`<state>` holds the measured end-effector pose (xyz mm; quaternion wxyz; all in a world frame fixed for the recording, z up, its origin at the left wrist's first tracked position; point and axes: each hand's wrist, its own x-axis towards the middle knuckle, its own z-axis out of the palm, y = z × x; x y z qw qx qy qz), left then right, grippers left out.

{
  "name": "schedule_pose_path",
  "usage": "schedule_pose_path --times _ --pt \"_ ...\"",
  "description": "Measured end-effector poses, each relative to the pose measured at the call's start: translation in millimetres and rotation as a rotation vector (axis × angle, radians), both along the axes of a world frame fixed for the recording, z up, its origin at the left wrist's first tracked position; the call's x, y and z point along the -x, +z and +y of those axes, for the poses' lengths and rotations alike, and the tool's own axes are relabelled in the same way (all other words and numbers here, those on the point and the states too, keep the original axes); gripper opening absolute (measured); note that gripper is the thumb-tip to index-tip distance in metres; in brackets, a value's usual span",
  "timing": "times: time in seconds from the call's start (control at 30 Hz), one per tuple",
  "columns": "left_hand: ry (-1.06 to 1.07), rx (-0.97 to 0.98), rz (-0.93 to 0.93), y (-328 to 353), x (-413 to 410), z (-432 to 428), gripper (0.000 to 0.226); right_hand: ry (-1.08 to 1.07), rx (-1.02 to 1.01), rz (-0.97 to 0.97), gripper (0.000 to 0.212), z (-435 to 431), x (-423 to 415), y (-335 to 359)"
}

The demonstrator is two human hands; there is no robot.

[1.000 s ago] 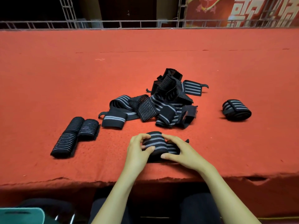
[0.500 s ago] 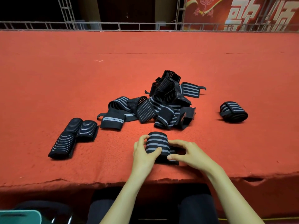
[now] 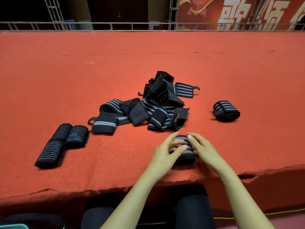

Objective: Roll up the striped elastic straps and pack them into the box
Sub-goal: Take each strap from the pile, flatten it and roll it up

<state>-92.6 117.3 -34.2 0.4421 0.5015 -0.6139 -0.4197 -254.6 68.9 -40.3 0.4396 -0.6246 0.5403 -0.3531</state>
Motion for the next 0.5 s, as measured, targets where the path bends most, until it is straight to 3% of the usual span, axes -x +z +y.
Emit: schedule_pose_path --times 0.07,0.17,0.27,0.4,0.5 --pt "0.046 -0.024 0.092 -2.9 5.4 -0.3 0.043 -0.004 0.011 0.137 0.024 1.1 2.7 -0.1" --pt "0.263 -0.021 -0.068 -12.1 1.9 -0.8 0.033 -0.059 -0.055 0.201 0.041 4.3 5.0 3.5" --pt "0.226 -0.111 -0.113 -16.2 -5.1 -2.9 0.041 -0.074 -0.170 0.254 0.052 5.3 10.7 10.4" --pt "0.116 -0.183 -0.094 -16.6 -4.2 -4.9 0.047 0.028 -0.271 0.067 0.048 7.0 14.6 10.3" --pt "0.036 -0.243 0.157 -16.1 -4.6 -3.1 0.048 0.066 -0.211 -0.120 0.052 12.6 13.9 8.2"
